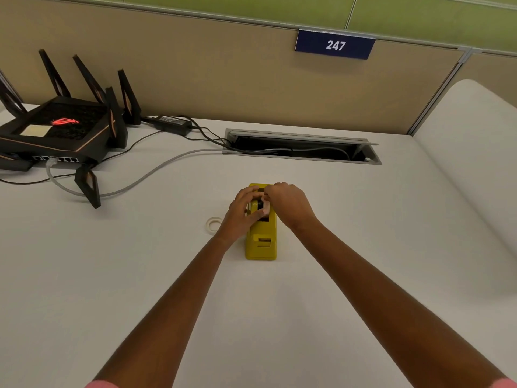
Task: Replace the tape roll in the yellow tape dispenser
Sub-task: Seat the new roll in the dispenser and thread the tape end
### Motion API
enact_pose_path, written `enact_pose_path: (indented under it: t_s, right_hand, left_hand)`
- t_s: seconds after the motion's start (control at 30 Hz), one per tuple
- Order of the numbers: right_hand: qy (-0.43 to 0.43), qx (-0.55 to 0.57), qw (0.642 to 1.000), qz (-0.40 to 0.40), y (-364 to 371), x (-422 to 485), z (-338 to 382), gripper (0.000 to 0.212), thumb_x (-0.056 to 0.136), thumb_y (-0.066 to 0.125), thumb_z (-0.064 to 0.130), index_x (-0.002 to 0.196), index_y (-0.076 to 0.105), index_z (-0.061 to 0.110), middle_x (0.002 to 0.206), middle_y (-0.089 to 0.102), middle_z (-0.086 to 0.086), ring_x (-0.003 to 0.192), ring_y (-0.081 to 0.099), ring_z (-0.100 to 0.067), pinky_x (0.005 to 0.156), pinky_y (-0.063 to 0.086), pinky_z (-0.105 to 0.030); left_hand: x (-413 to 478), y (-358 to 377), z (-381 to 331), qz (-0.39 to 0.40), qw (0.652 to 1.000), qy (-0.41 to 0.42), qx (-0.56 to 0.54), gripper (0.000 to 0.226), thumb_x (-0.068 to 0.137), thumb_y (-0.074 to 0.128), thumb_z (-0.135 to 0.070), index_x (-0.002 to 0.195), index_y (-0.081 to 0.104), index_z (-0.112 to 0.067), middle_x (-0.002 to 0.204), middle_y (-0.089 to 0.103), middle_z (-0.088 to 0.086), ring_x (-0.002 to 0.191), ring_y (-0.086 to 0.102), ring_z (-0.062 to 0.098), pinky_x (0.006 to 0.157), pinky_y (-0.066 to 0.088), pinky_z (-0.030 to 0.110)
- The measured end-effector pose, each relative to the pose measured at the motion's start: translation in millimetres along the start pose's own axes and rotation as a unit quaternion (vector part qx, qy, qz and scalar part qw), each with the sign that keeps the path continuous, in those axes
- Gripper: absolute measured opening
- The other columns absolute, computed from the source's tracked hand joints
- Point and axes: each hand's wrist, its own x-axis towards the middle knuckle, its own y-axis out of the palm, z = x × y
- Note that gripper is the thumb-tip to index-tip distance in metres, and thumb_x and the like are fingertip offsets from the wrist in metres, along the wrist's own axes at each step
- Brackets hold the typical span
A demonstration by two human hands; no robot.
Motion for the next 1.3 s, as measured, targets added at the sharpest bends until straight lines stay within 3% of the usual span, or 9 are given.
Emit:
enact_pose_path:
  t_s: [0.33,0.57,0.77,1.1,1.3]
  right_hand:
    - [-0.066,-0.024,0.997,-0.009,10,-6,-10,0.029,0.092,0.048,0.018,0.117,0.048,0.003,0.119,0.058,-0.017,0.102,0.058,-0.029,0.082,0.049,-0.033]
    - [-0.068,-0.009,0.998,-0.016,13,-5,-14,0.031,0.093,0.047,0.021,0.118,0.049,0.004,0.119,0.058,-0.017,0.104,0.057,-0.028,0.085,0.048,-0.033]
    - [-0.017,0.083,0.996,0.018,-3,3,-16,0.031,0.096,0.04,0.021,0.108,0.061,0.002,0.11,0.065,-0.018,0.098,0.06,-0.029,0.084,0.046,-0.033]
    - [-0.065,0.03,0.997,0.002,2,1,-17,0.026,0.095,0.044,0.019,0.104,0.06,0.001,0.106,0.065,-0.018,0.094,0.06,-0.029,0.079,0.046,-0.032]
    - [-0.033,0.089,0.995,0.018,-4,2,-19,0.032,0.096,0.039,0.022,0.108,0.061,0.001,0.109,0.066,-0.018,0.097,0.06,-0.029,0.084,0.046,-0.034]
  left_hand:
    - [1,1,3,-0.006,1.0,0.002,-0.001,0.038,0.084,0.058,-0.016,0.121,0.049,-0.008,0.142,0.036,0.011,0.13,0.035,0.027,0.104,0.038,0.047]
    - [1,2,4,-0.01,1.0,-0.001,-0.003,0.041,0.084,0.058,-0.016,0.123,0.047,-0.009,0.142,0.035,0.011,0.13,0.034,0.027,0.104,0.038,0.046]
    - [2,2,5,-0.009,1.0,-0.002,0.002,0.041,0.084,0.058,-0.018,0.124,0.047,-0.011,0.144,0.034,0.01,0.131,0.032,0.027,0.105,0.036,0.047]
    - [2,4,5,-0.016,1.0,0.002,0.006,0.04,0.086,0.055,-0.018,0.124,0.046,-0.011,0.143,0.034,0.011,0.13,0.034,0.027,0.104,0.035,0.043]
    - [1,4,6,-0.015,1.0,0.005,-0.003,0.041,0.086,0.056,-0.017,0.125,0.046,-0.009,0.143,0.034,0.011,0.13,0.034,0.027,0.106,0.037,0.047]
